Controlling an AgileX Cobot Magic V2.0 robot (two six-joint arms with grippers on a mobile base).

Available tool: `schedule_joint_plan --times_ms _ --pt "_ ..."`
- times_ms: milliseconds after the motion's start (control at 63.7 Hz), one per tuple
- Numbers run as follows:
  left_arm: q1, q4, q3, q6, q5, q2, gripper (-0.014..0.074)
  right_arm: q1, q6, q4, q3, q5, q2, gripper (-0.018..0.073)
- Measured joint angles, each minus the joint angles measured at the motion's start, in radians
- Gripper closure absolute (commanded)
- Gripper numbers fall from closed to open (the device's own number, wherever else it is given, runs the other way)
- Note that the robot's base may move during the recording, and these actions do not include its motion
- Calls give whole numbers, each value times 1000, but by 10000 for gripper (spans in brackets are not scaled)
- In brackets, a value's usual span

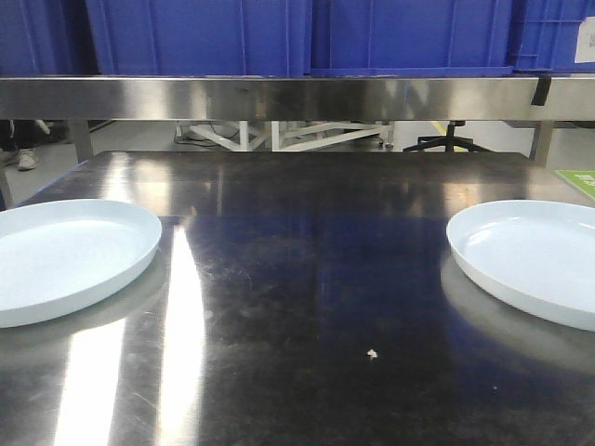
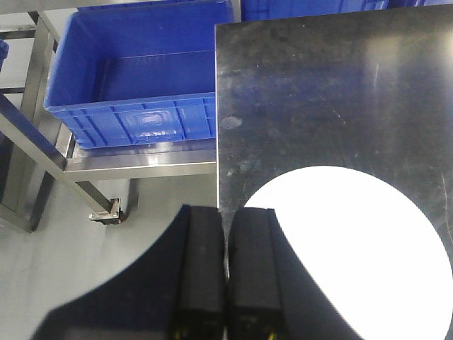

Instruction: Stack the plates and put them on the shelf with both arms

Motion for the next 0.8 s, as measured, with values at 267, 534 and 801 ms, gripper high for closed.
schedule_joint_plan --times_ms 267,534,801 --pt "0 -2 0 0 -8 0 500 0 0 0 2 -159 0 511" --pt "-2 -2 0 0 38 2 500 33 -22 -109 -249 245 108 511" --pt "-2 0 0 0 39 2 500 59 -25 -113 -497 395 602 511"
